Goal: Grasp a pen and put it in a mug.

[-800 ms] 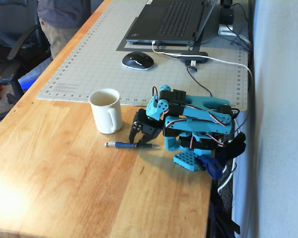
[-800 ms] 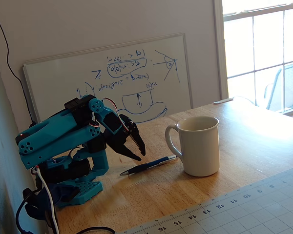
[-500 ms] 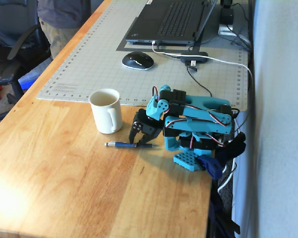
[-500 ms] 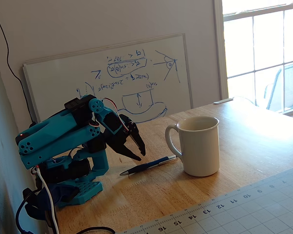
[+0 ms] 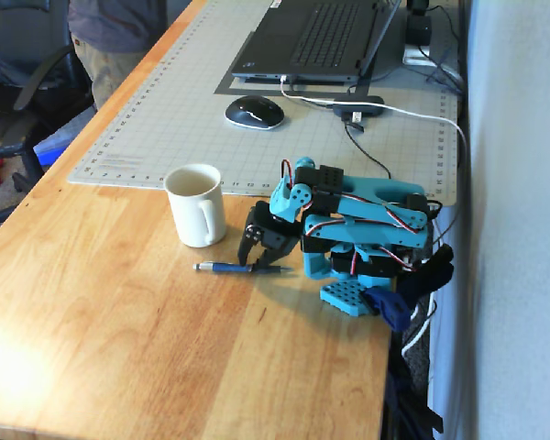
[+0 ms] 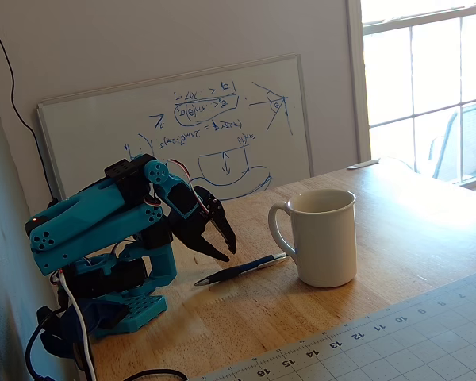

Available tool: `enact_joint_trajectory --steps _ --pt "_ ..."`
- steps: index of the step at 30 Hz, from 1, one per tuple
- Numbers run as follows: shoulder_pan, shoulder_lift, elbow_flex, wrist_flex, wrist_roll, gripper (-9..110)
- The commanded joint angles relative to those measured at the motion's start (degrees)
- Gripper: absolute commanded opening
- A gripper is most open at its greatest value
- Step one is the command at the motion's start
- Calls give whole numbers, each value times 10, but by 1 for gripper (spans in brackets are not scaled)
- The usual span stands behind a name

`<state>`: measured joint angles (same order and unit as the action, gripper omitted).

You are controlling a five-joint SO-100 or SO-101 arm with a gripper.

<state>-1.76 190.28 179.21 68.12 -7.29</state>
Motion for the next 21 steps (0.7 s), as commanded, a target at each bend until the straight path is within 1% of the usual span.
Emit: enact_joint_trajectory --steps 1,6,12,17,21 --pt "7 -44 -58 -11 20 5" --pt "13 -132 -116 -16 132 5" --pt "19 -171 -154 -16 316 5" --pt "20 -176 -154 -16 479 5" --pt "20 -225 -156 -33 600 5"
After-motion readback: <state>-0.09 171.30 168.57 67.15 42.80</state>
